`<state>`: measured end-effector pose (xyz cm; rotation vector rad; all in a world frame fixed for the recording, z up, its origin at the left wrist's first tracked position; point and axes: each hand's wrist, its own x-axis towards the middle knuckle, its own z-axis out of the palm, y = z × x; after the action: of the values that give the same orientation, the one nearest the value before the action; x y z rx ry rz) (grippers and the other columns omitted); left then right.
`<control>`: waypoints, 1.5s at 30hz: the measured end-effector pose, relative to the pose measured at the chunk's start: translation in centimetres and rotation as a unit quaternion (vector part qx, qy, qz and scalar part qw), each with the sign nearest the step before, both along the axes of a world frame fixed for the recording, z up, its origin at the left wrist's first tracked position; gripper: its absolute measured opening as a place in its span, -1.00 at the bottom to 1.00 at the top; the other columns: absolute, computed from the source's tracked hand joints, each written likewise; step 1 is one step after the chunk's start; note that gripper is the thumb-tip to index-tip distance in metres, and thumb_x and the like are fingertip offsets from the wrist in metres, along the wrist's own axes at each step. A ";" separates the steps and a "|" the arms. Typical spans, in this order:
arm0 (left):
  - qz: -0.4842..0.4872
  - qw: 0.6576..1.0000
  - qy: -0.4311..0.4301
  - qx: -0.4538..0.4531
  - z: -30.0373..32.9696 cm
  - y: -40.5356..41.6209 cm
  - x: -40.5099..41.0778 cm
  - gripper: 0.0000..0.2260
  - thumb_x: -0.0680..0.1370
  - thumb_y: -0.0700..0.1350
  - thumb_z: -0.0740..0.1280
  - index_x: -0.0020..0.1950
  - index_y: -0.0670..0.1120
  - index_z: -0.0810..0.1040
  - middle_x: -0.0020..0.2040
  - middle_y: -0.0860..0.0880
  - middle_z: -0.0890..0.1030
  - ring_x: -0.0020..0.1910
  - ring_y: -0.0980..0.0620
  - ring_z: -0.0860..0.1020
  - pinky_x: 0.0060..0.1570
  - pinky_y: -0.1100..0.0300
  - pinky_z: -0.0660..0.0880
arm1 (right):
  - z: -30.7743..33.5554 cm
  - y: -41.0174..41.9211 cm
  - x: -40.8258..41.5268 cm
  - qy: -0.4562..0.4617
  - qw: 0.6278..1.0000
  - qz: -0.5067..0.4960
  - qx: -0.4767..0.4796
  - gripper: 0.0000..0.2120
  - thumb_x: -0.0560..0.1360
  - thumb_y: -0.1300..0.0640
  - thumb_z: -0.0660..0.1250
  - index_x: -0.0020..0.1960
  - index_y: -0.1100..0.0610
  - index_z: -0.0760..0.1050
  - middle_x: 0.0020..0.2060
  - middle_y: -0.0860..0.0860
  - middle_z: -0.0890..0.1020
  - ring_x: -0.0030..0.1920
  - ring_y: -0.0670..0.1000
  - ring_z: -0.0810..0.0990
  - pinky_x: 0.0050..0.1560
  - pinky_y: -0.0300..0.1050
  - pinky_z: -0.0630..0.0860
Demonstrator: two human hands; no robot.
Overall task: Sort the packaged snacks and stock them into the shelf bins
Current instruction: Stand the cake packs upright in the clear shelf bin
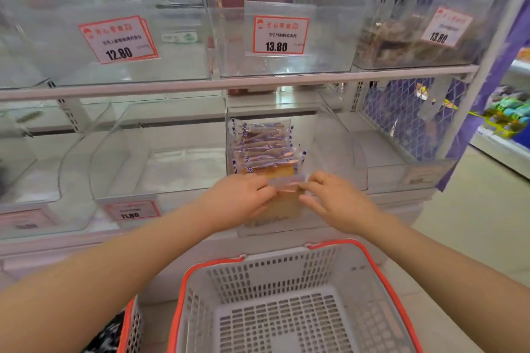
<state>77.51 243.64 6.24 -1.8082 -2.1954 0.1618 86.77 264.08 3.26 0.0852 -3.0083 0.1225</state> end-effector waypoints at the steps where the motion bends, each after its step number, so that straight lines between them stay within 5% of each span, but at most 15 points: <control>1: 0.011 1.000 -0.009 -0.017 -0.4 0.0 0.0 -0.79 0.52 -0.10 0.34 0.09 -0.18 0.55 -0.04 -0.14 0.59 -0.09 -0.14 0.58 -0.19 0.07 0.53 | 0.2 0.2 -0.5 -0.016 0.997 -0.010 -0.069 -0.61 0.61 -0.08 0.05 0.30 0.09 0.45 0.17 0.08 0.49 0.20 0.10 0.45 0.18 0.01 0.37; 3: 0.056 0.996 -0.033 -0.061 -1.2 -0.1 -0.4 -0.75 0.61 -0.04 0.16 0.22 -0.12 0.44 0.11 -0.10 0.54 0.07 -0.14 0.52 -0.04 0.03 0.46 | 0.6 0.5 -1.9 -0.057 0.990 -0.019 -0.128 -0.59 0.62 -0.06 0.04 0.36 0.10 0.38 0.32 0.07 0.42 0.32 0.07 0.37 0.30 0.00 0.32; 7: 0.098 0.991 -0.050 -0.069 -0.9 0.5 -1.0 -0.84 0.62 0.04 0.11 0.10 0.01 0.39 0.04 0.00 0.57 0.00 -0.06 0.55 -0.18 0.11 0.42 | 0.8 0.3 -3.7 -0.109 0.989 -0.020 -0.101 -0.44 0.58 -0.18 0.03 0.48 0.10 0.19 0.51 0.02 0.15 0.46 0.01 0.20 0.41 -0.03 0.21; 10: 0.117 0.986 -0.100 -0.063 -0.7 0.7 -1.0 -0.92 0.59 0.04 0.16 -0.06 0.07 0.35 -0.05 0.01 0.58 -0.08 -0.03 0.54 -0.27 0.18 0.34 | 0.7 -0.5 -2.5 0.030 0.998 0.003 -0.059 -0.52 0.53 -0.22 0.10 0.28 0.08 0.41 0.27 0.02 0.41 0.18 0.04 0.47 0.03 -0.03 0.47; 14: 0.120 0.987 -0.099 -0.032 -1.3 0.4 -0.8 -0.88 0.61 0.03 0.14 0.00 0.04 0.42 -0.05 0.03 0.59 -0.06 -0.01 0.54 -0.27 0.20 0.31 | -0.5 -0.5 -0.1 0.020 0.997 0.068 0.008 -0.76 0.55 -0.10 0.19 0.06 0.03 0.47 -0.03 -0.06 0.60 0.01 0.03 0.55 -0.18 -0.09 0.37; 23: 0.141 0.983 -0.080 0.091 0.7 2.7 -3.3 -0.78 0.60 0.04 0.15 0.11 -0.01 0.50 0.03 0.02 0.60 0.00 -0.06 0.55 -0.14 0.16 0.38 | 2.2 3.2 -2.5 0.132 0.988 -0.042 -0.064 -0.87 0.48 0.00 0.36 -0.10 0.07 0.55 -0.18 -0.02 0.65 -0.11 0.08 0.59 -0.15 -0.07 0.41; 30: 0.205 0.976 -0.076 -0.005 -3.0 4.3 -5.0 -0.82 0.64 -0.04 0.08 0.09 -0.06 0.42 0.01 -0.06 0.58 -0.03 -0.10 0.55 -0.18 0.10 0.44 | -1.2 3.6 -5.4 0.010 0.997 -0.062 -0.054 -0.84 0.56 0.06 0.22 0.05 0.02 0.55 0.01 0.04 0.65 0.07 0.14 0.56 -0.03 -0.02 0.46; 35: 0.183 0.980 -0.079 0.020 -4.1 4.7 -5.6 -0.88 0.63 -0.07 0.12 0.07 -0.05 0.41 -0.03 -0.02 0.58 -0.07 -0.07 0.55 -0.29 0.17 0.35 | -2.2 3.9 -5.3 0.030 0.995 -0.062 -0.065 -0.83 0.57 0.06 0.22 0.06 0.03 0.57 0.00 0.03 0.65 0.04 0.13 0.57 -0.12 -0.05 0.39; 42: 0.172 0.982 -0.070 0.039 -5.1 3.7 -4.2 -0.85 0.62 -0.11 0.12 0.10 -0.06 0.46 0.01 -0.03 0.57 -0.01 -0.08 0.54 -0.18 0.07 0.46 | -3.1 3.8 -4.1 0.059 0.991 -0.039 -0.111 -0.79 0.58 0.13 0.22 0.10 0.11 0.59 0.00 0.07 0.67 0.04 0.15 0.58 0.04 0.02 0.46; 45: 0.204 0.974 -0.087 0.042 -5.0 4.2 -4.6 -0.82 0.63 -0.11 0.11 0.14 -0.06 0.47 0.05 -0.03 0.56 0.03 -0.09 0.53 -0.13 0.08 0.48 | -3.3 3.4 -4.5 0.067 0.993 -0.076 -0.059 -0.76 0.59 0.06 0.17 0.15 0.05 0.57 0.02 0.05 0.65 0.06 0.14 0.56 0.02 -0.03 0.43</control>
<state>72.95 247.83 1.28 -1.3514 -2.6320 -0.0064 82.27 267.50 0.00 -0.1421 -2.8539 0.2683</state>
